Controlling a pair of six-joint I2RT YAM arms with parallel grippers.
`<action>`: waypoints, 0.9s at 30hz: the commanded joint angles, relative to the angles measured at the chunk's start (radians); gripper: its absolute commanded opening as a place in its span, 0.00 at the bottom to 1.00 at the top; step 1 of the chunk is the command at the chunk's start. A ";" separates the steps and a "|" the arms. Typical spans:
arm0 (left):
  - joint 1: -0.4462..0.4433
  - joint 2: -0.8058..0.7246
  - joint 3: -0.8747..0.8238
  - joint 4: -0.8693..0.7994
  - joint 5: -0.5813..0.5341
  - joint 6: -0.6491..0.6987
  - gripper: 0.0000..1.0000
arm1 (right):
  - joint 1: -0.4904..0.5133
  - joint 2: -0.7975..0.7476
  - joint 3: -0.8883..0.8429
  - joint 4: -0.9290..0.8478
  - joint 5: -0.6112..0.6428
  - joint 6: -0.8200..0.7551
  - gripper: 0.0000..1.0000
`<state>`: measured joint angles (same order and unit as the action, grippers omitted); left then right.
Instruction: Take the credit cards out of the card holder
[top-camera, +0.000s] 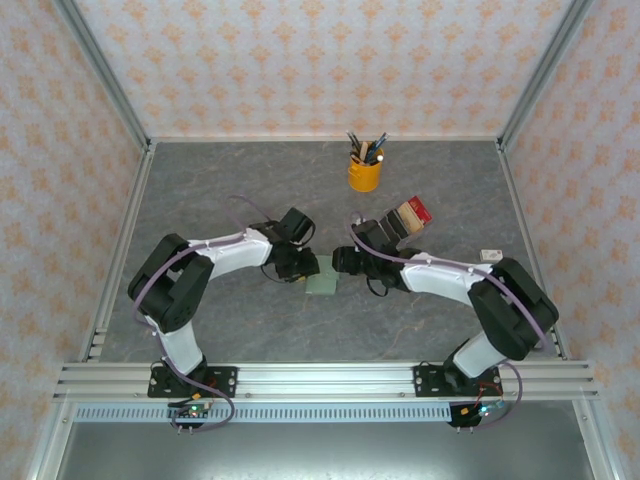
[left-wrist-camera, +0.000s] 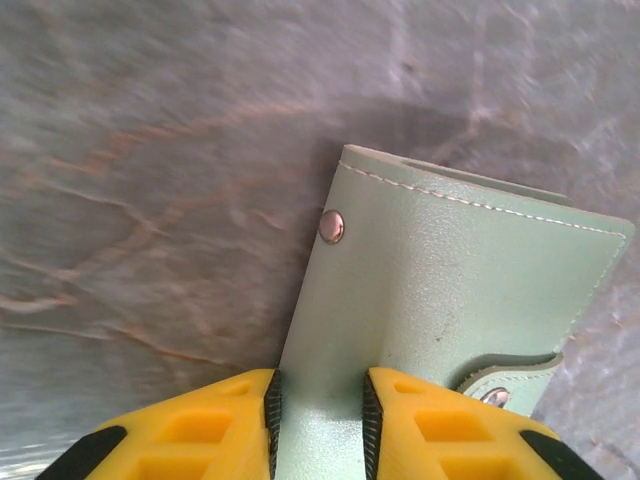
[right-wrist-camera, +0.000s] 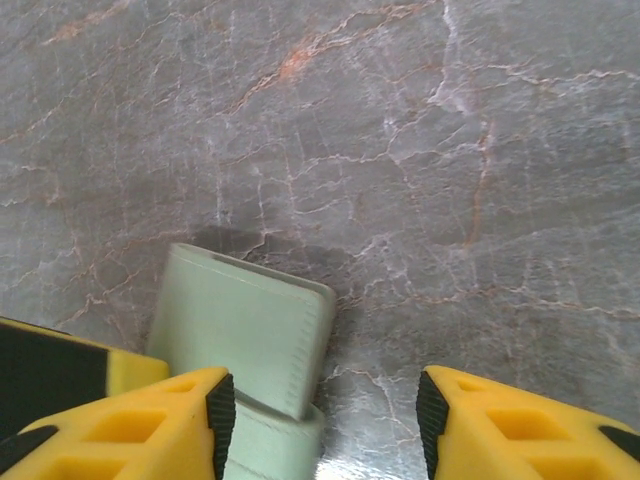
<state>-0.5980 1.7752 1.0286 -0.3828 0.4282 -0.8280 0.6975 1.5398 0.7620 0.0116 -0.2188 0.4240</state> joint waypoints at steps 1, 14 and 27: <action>-0.019 -0.012 -0.047 0.047 0.013 -0.067 0.29 | 0.006 0.027 0.044 -0.040 -0.038 -0.019 0.52; 0.019 -0.033 -0.074 0.063 0.056 -0.037 0.35 | 0.007 0.163 0.136 -0.152 -0.087 0.014 0.43; 0.027 -0.017 -0.124 0.204 0.193 -0.032 0.36 | -0.004 0.243 0.160 -0.161 -0.123 0.036 0.34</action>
<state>-0.5667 1.7580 0.9306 -0.2207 0.5674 -0.8658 0.6933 1.7378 0.9184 -0.1059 -0.3344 0.4450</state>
